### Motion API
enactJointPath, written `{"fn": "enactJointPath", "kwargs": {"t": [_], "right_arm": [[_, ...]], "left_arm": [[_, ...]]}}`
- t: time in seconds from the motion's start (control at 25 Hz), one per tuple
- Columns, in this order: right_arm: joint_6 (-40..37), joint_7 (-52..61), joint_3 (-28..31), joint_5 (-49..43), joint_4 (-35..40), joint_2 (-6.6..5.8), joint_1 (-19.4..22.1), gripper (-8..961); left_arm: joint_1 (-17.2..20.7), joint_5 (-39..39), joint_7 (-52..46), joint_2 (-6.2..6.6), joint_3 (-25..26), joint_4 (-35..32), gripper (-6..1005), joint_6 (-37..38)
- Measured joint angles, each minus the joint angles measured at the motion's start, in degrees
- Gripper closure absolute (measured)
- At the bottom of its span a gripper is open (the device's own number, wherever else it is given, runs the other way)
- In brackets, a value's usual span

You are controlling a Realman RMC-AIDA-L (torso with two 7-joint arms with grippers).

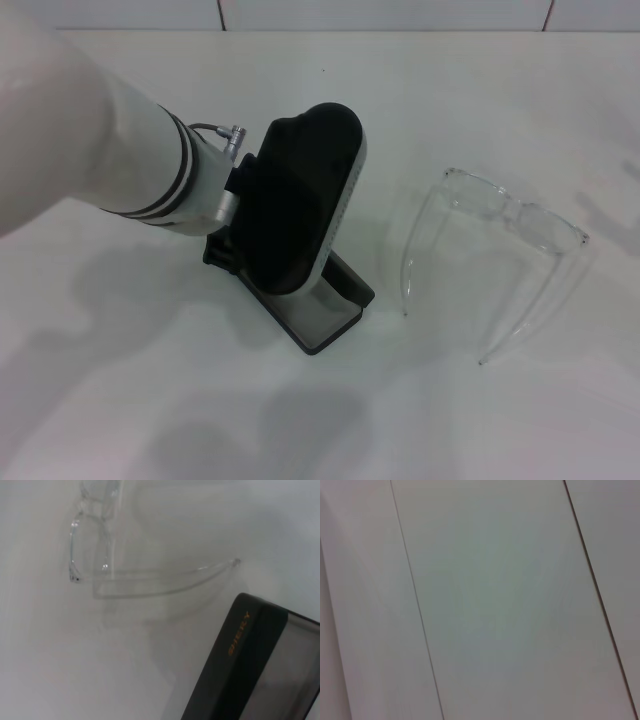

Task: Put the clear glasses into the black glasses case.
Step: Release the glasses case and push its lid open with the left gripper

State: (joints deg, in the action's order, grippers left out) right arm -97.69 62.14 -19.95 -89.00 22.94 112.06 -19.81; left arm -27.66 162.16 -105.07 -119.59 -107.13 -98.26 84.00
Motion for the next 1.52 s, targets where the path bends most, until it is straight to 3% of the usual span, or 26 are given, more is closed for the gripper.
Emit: {"fn": "enactJointPath", "kwargs": {"t": [0.84,1.52], "right_arm": [[-3.37,1.92,0.0,3.58,-0.04,-0.29,0.42,85],[-4.88,1.94,0.09,5.29,-0.61,-0.34,2.0,84]], "left_arm": [[-1.31,0.2,0.99,0.83,-4.26,-1.84,489,0.32],[-2.56,0.26,1.8,1.13,-5.79,1.68,504,-2.22]]}}
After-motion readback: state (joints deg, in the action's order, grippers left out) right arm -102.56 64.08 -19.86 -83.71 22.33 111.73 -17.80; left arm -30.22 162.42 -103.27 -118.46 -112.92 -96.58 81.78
